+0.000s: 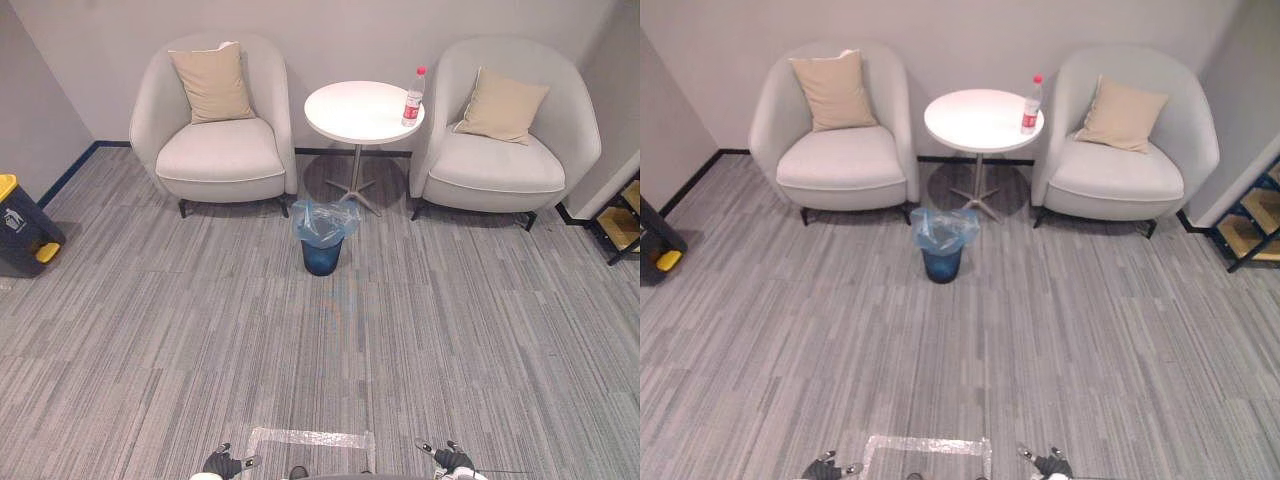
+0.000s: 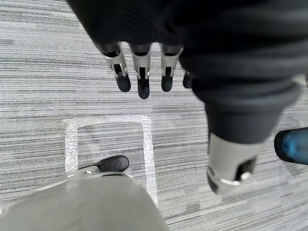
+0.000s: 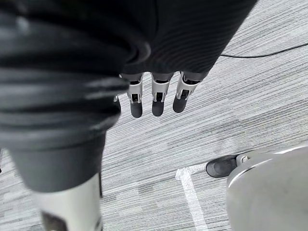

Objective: Gather rubbish on tea table into small bin, then transfer packed bag to large trash can.

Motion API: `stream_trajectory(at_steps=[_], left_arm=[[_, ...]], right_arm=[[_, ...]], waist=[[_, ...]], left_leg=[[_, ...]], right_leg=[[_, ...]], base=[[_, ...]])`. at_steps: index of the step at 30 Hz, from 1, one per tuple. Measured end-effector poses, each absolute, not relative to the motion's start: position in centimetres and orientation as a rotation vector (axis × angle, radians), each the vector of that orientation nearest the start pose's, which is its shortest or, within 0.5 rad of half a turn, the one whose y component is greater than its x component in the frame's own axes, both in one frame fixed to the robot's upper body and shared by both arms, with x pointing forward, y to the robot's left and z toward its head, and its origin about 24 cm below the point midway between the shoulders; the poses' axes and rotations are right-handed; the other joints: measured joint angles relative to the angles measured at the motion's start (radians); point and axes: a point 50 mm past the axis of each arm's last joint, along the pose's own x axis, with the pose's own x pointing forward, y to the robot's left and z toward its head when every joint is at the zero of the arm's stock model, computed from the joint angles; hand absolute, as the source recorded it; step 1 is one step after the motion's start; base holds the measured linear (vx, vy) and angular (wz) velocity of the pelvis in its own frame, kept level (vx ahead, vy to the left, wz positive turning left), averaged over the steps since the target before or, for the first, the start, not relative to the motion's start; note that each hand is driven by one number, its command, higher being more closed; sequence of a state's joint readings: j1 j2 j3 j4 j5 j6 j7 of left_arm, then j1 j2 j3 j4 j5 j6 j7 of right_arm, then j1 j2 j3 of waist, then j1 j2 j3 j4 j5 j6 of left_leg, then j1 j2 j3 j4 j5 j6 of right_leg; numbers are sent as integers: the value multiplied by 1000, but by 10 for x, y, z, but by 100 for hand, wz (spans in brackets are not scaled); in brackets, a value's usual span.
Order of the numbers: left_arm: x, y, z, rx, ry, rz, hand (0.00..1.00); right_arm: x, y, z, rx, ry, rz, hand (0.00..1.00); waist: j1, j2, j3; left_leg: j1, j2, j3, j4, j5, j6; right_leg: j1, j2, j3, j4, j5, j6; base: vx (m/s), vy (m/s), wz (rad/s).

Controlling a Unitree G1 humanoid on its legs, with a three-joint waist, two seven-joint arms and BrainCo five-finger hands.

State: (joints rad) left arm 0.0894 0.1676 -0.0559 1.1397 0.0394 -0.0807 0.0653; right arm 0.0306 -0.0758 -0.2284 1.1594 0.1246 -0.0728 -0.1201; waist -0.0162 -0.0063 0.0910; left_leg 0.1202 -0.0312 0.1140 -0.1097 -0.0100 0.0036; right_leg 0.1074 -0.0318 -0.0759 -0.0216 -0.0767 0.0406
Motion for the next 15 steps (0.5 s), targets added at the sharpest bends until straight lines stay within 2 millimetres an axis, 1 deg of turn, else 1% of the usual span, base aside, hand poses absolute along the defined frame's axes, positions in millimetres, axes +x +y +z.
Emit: stream_trajectory(at_steps=[6,15], left_arm=[[80,216,-163,255,1141,82,0],[80,216,-163,270,1141,85,0]], right_arm=[[96,-207,-163,98,1096,-427,0],[98,-202,-163,108,1095,-420,0]], waist=[[0,-8,13],[0,-8,14]], left_leg=[[0,0,0,0,0,0],[2,0,2,0,0,0]], right_leg=[[1,0,-1,-2,0,0],[6,-1,-1,-4,0,0]], base=[[-6,-11,0],[-9,-13,0]])
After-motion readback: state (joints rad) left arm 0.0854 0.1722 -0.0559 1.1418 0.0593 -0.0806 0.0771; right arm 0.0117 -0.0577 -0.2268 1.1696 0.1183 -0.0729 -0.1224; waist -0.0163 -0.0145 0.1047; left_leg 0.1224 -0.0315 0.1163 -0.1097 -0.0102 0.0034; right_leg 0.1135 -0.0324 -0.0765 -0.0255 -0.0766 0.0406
